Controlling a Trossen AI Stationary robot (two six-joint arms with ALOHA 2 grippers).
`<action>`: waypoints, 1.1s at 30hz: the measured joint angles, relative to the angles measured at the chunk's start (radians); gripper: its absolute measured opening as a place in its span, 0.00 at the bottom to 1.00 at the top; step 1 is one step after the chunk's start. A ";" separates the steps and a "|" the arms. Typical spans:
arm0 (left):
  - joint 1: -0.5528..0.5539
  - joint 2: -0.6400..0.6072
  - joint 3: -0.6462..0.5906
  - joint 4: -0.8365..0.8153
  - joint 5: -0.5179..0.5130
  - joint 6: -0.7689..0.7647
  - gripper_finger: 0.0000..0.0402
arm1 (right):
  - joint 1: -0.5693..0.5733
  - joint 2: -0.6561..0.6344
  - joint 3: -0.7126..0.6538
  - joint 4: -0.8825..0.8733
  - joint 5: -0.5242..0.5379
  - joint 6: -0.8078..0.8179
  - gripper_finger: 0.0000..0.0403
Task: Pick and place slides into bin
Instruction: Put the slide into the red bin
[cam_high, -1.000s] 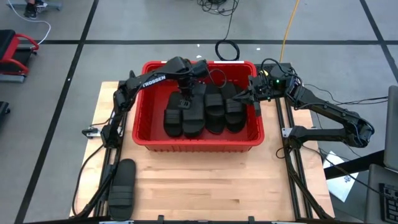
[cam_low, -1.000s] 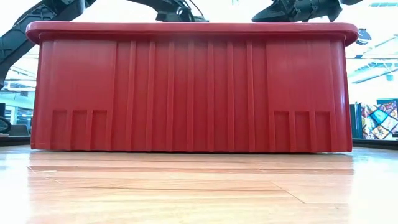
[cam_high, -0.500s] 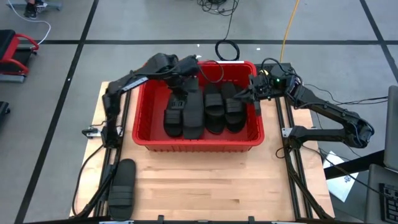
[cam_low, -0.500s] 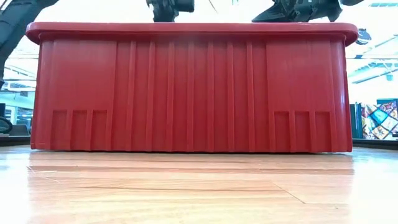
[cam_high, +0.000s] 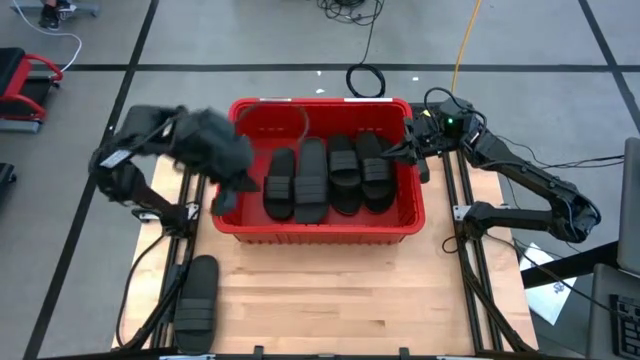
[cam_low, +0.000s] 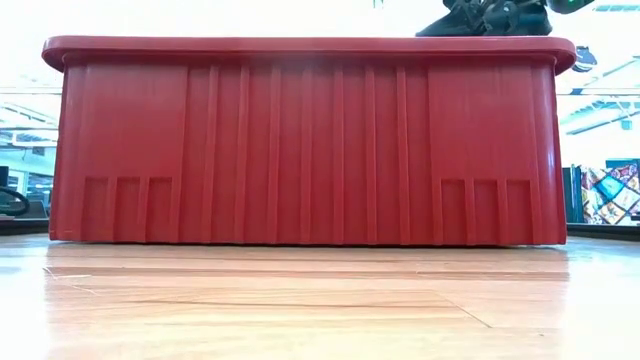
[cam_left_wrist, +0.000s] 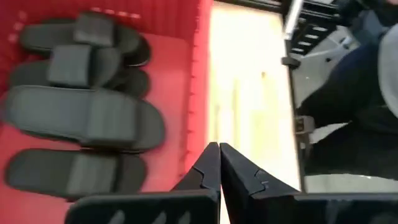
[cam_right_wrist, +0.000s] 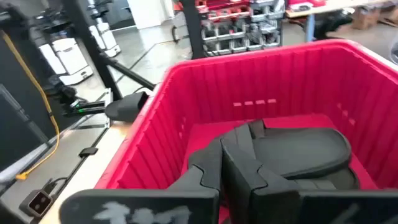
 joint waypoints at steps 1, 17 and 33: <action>-0.043 -0.012 -0.010 0.011 -0.025 -0.033 0.00 | 0.000 0.000 0.000 0.000 -0.007 -0.013 0.00; -0.251 -0.178 -0.816 0.493 0.338 -0.038 0.00 | 0.003 0.000 0.000 0.165 -0.007 0.176 0.00; -0.864 -0.715 -1.533 1.119 -0.004 -0.903 0.00 | 0.003 0.000 0.000 0.291 0.002 0.367 0.00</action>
